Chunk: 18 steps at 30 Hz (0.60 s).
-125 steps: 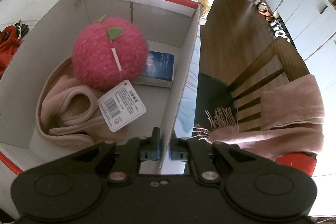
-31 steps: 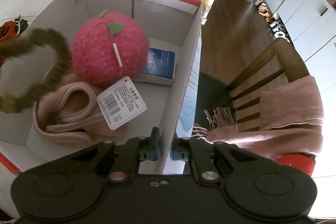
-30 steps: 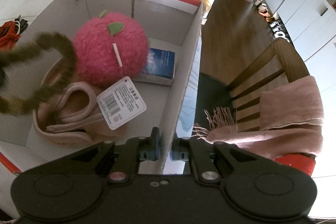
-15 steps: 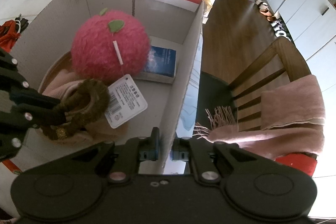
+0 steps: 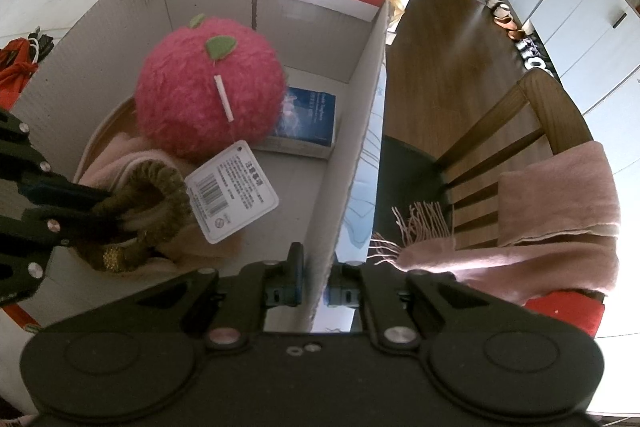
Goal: Organize objects
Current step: 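Carry the brown bead bracelet into the box and open the left tool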
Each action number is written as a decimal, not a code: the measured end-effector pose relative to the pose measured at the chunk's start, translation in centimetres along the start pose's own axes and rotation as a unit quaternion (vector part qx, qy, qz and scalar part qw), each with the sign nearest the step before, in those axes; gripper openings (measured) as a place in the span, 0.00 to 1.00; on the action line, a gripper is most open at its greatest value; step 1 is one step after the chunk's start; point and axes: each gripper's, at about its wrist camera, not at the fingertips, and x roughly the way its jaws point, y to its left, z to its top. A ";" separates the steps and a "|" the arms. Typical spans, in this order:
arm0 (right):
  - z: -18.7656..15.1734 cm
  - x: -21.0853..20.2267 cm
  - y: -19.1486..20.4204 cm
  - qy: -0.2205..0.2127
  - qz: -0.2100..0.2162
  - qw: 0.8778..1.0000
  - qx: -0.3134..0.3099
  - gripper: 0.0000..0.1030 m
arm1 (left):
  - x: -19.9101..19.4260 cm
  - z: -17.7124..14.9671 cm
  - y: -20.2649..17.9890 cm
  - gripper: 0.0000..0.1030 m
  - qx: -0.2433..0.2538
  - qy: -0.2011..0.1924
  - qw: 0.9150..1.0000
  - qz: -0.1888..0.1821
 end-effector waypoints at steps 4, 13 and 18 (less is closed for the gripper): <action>0.0 0.0 0.0 0.001 -0.001 1.000 -0.001 0.07 | -0.9 -0.1 -0.2 0.10 0.000 -0.009 1.000 0.007; 0.0 -0.1 0.1 0.001 -0.001 1.000 -0.002 0.07 | -3.7 -0.4 -0.3 0.43 0.000 -0.036 0.999 0.004; 0.0 -0.2 0.1 0.002 -0.002 1.000 -0.002 0.08 | -5.7 -0.5 -0.3 0.64 -0.001 -0.065 0.998 0.001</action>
